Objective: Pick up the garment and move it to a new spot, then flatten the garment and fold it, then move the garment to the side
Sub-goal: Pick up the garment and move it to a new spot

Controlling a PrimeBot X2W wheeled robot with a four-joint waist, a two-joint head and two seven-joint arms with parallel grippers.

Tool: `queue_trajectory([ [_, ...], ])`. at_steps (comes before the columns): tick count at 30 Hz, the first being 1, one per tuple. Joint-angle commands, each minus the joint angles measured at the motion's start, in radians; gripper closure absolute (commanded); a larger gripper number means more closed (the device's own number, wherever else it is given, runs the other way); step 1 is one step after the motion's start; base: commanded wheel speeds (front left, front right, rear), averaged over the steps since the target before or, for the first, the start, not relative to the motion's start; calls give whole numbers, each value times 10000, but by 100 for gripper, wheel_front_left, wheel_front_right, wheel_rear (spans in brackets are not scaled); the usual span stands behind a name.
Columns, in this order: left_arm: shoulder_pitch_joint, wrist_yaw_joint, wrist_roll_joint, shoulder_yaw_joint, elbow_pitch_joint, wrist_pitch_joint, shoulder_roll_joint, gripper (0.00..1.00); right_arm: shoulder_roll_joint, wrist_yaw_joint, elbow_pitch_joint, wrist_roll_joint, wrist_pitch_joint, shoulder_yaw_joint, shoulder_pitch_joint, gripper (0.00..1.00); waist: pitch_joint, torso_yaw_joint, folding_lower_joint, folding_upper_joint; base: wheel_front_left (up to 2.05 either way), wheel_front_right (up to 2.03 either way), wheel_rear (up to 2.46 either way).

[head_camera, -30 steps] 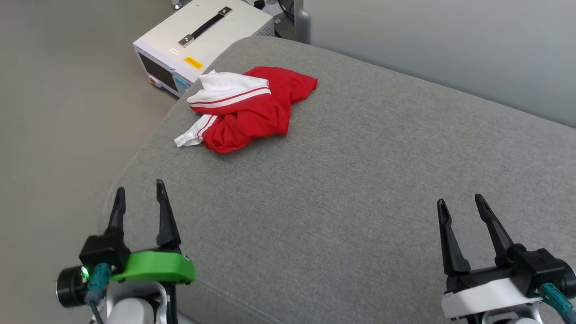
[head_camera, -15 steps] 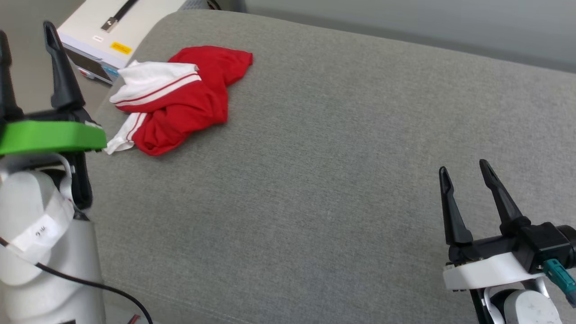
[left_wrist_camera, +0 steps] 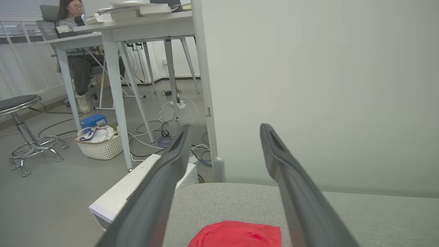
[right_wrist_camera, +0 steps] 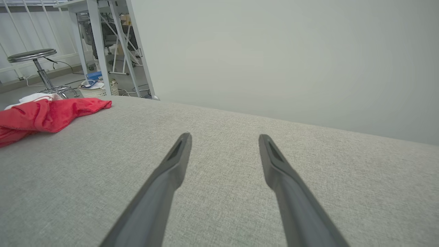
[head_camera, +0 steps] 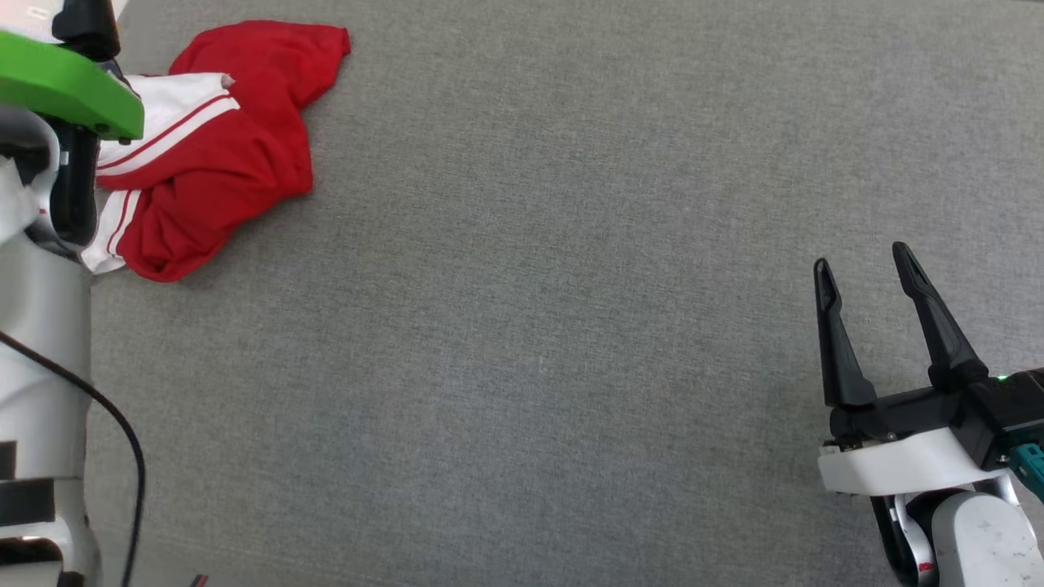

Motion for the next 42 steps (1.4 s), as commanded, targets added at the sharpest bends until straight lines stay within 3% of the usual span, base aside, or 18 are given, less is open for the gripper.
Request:
queue_trajectory([
  [1, -334, -28, -475, -418, 354, 619, 246, 0, -65, -6, -80, -64, -88, 1, -242, 0, 315, -197, -1, 0, 0, 0, 0],
  [3, -665, -28, -1291, -991, 737, 1441, 575, 0, -72, -6, -124, -83, -88, 18, -329, 0, 416, -221, -1, 0, 0, 0, 0],
  [8, -1154, -29, -3109, -2256, 1679, 4617, 1254, 0, -108, -6, -204, -83, -88, 124, -525, 0, 602, -320, -1, 0, 0, 0, 0],
  [14, -1360, -30, -4085, -3532, 2025, 7442, 1866, 0, -140, -6, -293, -119, -88, 220, -650, 0, 817, -488, -1, 0, 0, 0, 0],
  [20, -1369, -30, -3991, -4545, 2507, 8478, 2093, 0, -101, -6, -380, -140, -88, 368, -847, 0, 1133, -712, -1, 0, 0, 0, 0],
  [30, -1192, -30, -4228, -5916, 3297, 8974, 1453, 0, -94, -6, -307, -121, -88, 409, -1020, 0, 1490, -715, -1, 0, 0, 0, 0],
  [31, -1201, -30, -4193, -6069, 3344, 8965, 1497, 33, -86, -6, -292, -114, -88, 417, -1035, 0, 1486, -717, -1, 0, 0, 0, 0],
  [32, -1218, -30, -4194, -6169, 3359, 8934, 1531, 73, -81, -6, -275, -109, -88, 412, -1038, 0, 1465, -709, -1, 0, 0, 0, 0],
  [33, -1236, -30, -4224, -6245, 3367, 8890, 1565, 100, -71, -6, -252, -97, -88, 390, -1029, 0, 1420, -692, -1, 0, 0, 0, 0],
  [42, -1710, -30, -4268, -7008, 2618, 7169, 2226, 100, 79, -6, -125, 66, -88, 85, -507, 0, 314, -295, -1, 0, 0, 0, 0],
])
